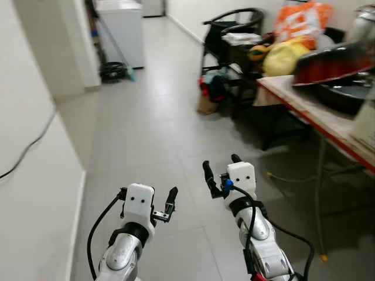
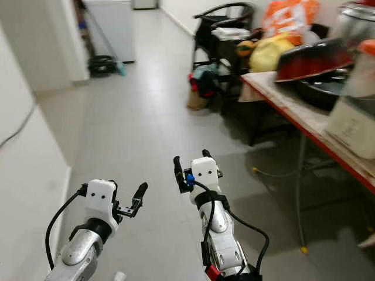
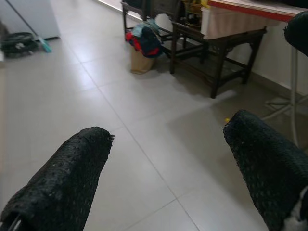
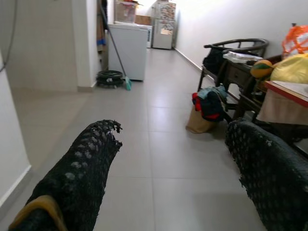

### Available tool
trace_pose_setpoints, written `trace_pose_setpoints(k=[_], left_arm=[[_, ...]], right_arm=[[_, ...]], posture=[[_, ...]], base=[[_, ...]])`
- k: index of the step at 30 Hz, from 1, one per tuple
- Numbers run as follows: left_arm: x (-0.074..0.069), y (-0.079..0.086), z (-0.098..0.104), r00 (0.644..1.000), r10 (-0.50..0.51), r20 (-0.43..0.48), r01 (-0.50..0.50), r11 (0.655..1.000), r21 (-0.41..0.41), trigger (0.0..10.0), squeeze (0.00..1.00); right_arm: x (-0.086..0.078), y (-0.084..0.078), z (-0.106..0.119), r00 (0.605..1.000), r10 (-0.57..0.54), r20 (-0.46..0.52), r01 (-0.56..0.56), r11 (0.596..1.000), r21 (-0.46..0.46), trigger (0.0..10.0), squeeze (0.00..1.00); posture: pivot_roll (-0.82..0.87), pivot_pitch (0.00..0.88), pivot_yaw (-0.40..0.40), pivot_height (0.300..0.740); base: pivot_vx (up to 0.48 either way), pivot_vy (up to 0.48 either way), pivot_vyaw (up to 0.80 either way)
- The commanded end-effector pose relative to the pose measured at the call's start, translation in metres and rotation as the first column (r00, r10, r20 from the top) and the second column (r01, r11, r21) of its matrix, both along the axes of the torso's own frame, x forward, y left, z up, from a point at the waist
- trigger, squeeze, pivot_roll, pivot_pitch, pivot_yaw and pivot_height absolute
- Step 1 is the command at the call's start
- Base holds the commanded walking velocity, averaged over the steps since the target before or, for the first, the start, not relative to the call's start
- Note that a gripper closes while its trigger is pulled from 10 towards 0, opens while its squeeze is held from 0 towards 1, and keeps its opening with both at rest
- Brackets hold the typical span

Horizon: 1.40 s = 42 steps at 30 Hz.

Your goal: Building children table

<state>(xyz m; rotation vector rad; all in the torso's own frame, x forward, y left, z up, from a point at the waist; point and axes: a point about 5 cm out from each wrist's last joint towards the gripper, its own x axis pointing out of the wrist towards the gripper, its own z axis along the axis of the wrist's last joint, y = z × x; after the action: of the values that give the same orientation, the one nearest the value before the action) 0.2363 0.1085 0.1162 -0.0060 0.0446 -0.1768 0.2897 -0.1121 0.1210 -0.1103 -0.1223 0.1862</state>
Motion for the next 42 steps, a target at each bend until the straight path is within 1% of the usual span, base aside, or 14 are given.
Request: trace_pose_setpoints(k=[1,22,28,39,42], left_arm=[[0.0000,0.0017,-0.0030,1.000,0.008,-0.022,-0.008,1.000,-0.010,10.0,0.00],[0.0009,0.0025,-0.0038,1.000,0.009,-0.027,-0.009,1.000,-0.009,10.0,0.00],[0.0004,0.0027,-0.0043,1.000,0.009,-0.028,-0.009,1.000,-0.007,10.0,0.00],[-0.0001,0.0026,-0.0047,1.000,0.006,-0.029,-0.006,1.000,-0.006,10.0,0.00],[-0.0007,0.0028,-0.0044,1.000,0.008,-0.026,-0.008,1.000,-0.004,10.0,0.00]], right_arm=[[0.0006,0.0011,-0.0018,1.000,0.002,-0.016,-0.001,1.000,0.007,10.0,0.00],[0.0008,0.0013,-0.0011,1.000,0.001,-0.014,-0.001,1.000,0.008,10.0,0.00],[-0.0009,0.0020,0.0006,1.000,0.005,0.005,-0.005,1.000,0.010,10.0,0.00],[-0.0014,0.0024,-0.0003,1.000,0.008,0.000,-0.008,1.000,0.010,10.0,0.00],[-0.0018,0.0017,-0.0010,1.000,0.011,-0.009,-0.011,1.000,0.023,10.0,0.00]], posture=[[0.11,0.000,-0.034,0.740],[0.11,0.000,-0.033,0.740],[0.11,0.000,-0.030,0.740],[0.11,0.000,-0.030,0.740],[0.11,0.000,-0.031,0.740]], base=[[0.000,0.000,-0.80],[0.000,0.000,-0.80],[0.000,0.000,-0.13],[0.000,0.000,0.00],[0.000,0.000,0.00]])
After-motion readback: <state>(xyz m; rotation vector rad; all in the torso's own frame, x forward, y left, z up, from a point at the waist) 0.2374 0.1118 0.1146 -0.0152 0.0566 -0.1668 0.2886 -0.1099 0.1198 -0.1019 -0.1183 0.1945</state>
